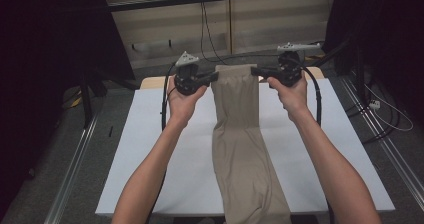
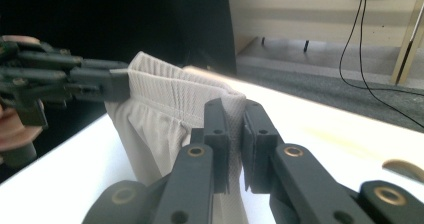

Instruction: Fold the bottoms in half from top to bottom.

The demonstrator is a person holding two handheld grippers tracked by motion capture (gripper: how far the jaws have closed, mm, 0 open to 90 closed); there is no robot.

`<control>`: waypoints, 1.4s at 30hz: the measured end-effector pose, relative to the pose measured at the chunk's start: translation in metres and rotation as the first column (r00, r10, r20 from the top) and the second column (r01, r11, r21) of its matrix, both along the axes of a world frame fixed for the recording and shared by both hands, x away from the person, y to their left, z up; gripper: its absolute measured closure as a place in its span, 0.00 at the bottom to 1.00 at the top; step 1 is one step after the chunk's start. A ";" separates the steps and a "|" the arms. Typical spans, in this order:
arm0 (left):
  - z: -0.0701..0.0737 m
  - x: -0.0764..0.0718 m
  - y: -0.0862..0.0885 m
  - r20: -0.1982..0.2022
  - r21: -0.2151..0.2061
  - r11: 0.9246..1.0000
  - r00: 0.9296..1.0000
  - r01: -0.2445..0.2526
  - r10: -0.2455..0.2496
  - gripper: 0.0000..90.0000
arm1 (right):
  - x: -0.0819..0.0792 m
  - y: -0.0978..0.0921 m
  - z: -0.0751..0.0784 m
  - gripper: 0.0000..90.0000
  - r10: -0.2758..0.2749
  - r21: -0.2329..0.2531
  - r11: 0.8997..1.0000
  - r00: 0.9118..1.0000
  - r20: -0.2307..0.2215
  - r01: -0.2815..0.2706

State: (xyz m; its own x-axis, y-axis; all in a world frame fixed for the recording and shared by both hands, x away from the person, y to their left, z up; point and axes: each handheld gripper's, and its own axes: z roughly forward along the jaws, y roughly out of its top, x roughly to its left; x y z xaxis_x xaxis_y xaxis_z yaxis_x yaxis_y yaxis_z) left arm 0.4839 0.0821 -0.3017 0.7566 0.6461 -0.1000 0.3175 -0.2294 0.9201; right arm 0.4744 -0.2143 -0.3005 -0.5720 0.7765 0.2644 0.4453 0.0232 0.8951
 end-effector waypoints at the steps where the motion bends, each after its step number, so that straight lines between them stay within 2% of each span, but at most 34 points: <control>1: -0.002 -0.006 0.001 -0.004 -0.008 1.000 1.000 0.006 -0.006 0.91 | -0.010 0.000 -0.001 0.93 0.011 -0.012 1.000 1.000 0.006 -0.011; 4: -0.008 -0.029 0.007 -0.006 -0.029 0.998 0.999 0.052 -0.052 0.91 | -0.033 -0.002 -0.005 0.93 0.051 -0.011 0.999 0.998 0.026 -0.051; 7: -0.015 -0.052 0.010 -0.004 -0.025 0.996 0.996 0.085 -0.085 0.91 | -0.059 -0.005 -0.012 0.93 0.094 -0.007 0.996 0.995 0.034 -0.094; 10: -0.022 -0.075 0.012 -0.002 0.003 0.992 0.992 0.126 -0.126 0.91 | -0.080 -0.006 -0.020 0.93 0.120 -0.012 0.993 0.992 0.030 -0.119; 13: -0.031 -0.096 0.014 -0.021 0.027 0.987 0.987 0.160 -0.160 0.91 | -0.104 -0.007 -0.031 0.92 0.148 -0.014 0.989 0.989 0.020 -0.147; 15: -0.039 -0.110 0.014 -0.011 0.067 0.983 0.985 0.172 -0.172 0.91 | -0.118 -0.006 -0.041 0.92 0.167 -0.026 0.986 0.986 0.010 -0.166; 17: -0.051 -0.121 0.016 -0.055 0.067 0.980 0.981 0.190 -0.186 0.91 | -0.131 -0.004 -0.055 0.92 0.196 -0.048 0.980 0.981 -0.001 -0.195; 19: -0.063 -0.132 0.017 -0.061 0.090 0.974 0.977 0.210 -0.205 0.91 | -0.140 -0.004 -0.067 0.92 0.211 -0.044 0.976 0.977 -0.029 -0.212; 23: -0.080 -0.155 0.016 -0.085 0.136 0.955 0.964 0.263 -0.253 0.91 | -0.159 -0.004 -0.091 0.92 0.247 -0.049 0.967 0.965 -0.085 -0.252; 24: -0.084 -0.163 0.016 -0.113 0.117 0.952 0.956 0.283 -0.270 0.90 | -0.162 -0.004 -0.094 0.92 0.252 -0.050 0.965 0.963 -0.095 -0.257; 26: -0.087 -0.177 0.016 -0.131 0.123 0.943 0.947 0.308 -0.293 0.90 | -0.171 -0.006 -0.099 0.92 0.253 -0.056 0.964 0.961 -0.114 -0.260; 28: -0.094 -0.191 0.014 -0.128 0.174 0.931 0.944 0.322 -0.303 0.90 | -0.183 -0.006 -0.104 0.92 0.256 -0.053 0.963 0.958 -0.128 -0.264; 29: -0.099 -0.195 0.014 -0.142 0.176 0.926 0.939 0.334 -0.312 0.90 | -0.190 -0.005 -0.106 0.92 0.263 -0.069 0.959 0.956 -0.133 -0.274; 30: -0.103 -0.198 0.014 -0.157 0.177 0.919 0.932 0.351 -0.326 0.90 | -0.196 -0.003 -0.109 0.92 0.268 -0.093 0.955 0.953 -0.139 -0.282; 32: -0.112 -0.200 0.013 -0.180 0.209 0.907 0.926 0.367 -0.333 0.90 | -0.207 -0.002 -0.117 0.91 0.268 -0.100 0.953 0.948 -0.170 -0.287; 33: -0.115 -0.200 0.012 -0.190 0.213 0.903 0.923 0.373 -0.336 0.90 | -0.211 -0.001 -0.122 0.91 0.268 -0.106 0.951 0.946 -0.182 -0.290; 34: -0.118 -0.201 0.011 -0.201 0.222 0.900 0.921 0.376 -0.335 0.90 | -0.214 0.000 -0.124 0.91 0.267 -0.118 0.949 0.945 -0.188 -0.291; 36: -0.122 -0.204 0.010 -0.195 0.237 0.894 0.920 0.381 -0.340 0.90 | -0.217 0.004 -0.128 0.90 0.283 -0.154 0.936 0.939 -0.197 -0.315; 37: -0.123 -0.206 0.010 -0.201 0.250 0.882 0.912 0.400 -0.357 0.89 | -0.218 0.004 -0.130 0.89 0.283 -0.167 0.933 0.938 -0.201 -0.318; 39: -0.125 -0.209 0.010 -0.209 0.241 0.881 0.908 0.407 -0.362 0.87 | -0.219 0.004 -0.133 0.82 0.285 -0.173 0.930 0.933 -0.218 -0.324; 40: -0.125 -0.210 0.011 -0.215 0.241 0.876 0.903 0.418 -0.372 0.87 | -0.219 0.004 -0.134 0.78 0.286 -0.175 0.928 0.932 -0.223 -0.327; 41: -0.126 -0.212 0.010 -0.213 0.227 0.876 0.900 0.425 -0.381 0.86 | -0.220 0.005 -0.135 0.74 0.293 -0.180 0.924 0.927 -0.235 -0.338; 42: -0.125 -0.213 0.011 -0.216 0.240 0.868 0.896 0.434 -0.388 0.84 | -0.222 0.005 -0.136 0.69 0.304 -0.167 0.922 0.920 -0.246 -0.350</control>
